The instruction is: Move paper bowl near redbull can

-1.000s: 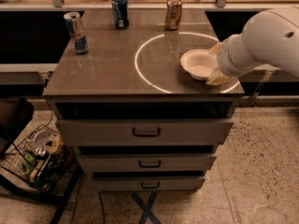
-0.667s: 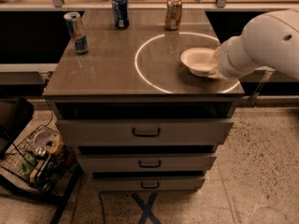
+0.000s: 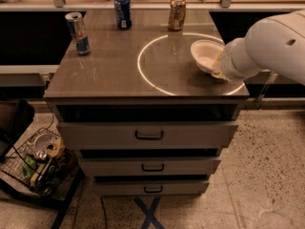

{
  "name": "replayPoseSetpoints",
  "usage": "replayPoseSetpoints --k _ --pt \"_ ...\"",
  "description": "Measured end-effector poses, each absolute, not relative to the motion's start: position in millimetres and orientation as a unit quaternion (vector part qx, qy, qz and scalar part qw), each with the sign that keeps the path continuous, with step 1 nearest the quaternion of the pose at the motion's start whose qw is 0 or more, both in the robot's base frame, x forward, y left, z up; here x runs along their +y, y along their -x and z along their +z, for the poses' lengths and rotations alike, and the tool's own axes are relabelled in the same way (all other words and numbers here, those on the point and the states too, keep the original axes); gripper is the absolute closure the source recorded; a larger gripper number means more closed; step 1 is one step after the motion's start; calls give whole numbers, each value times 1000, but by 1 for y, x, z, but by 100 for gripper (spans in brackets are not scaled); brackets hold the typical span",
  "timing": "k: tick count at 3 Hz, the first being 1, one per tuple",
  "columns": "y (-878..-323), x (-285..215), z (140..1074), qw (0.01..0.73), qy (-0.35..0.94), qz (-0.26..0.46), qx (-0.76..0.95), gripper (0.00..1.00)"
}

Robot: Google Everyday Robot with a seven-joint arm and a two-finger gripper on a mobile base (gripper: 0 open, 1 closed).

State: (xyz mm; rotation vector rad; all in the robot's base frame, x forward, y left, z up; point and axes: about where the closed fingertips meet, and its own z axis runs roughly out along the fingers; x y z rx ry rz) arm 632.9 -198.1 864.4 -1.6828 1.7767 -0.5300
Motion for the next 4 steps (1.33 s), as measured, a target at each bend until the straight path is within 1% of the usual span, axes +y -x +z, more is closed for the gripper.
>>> replayPoseSetpoints --k 1,2,3,4 --pt "-633 -198 864 313 638 -201 674 100" --pt "-638 -193 895 322 653 -226 647 100" --pt "-646 -176 940 342 684 -253 593 100" --pt "-657 -148 966 358 723 -256 533 100"
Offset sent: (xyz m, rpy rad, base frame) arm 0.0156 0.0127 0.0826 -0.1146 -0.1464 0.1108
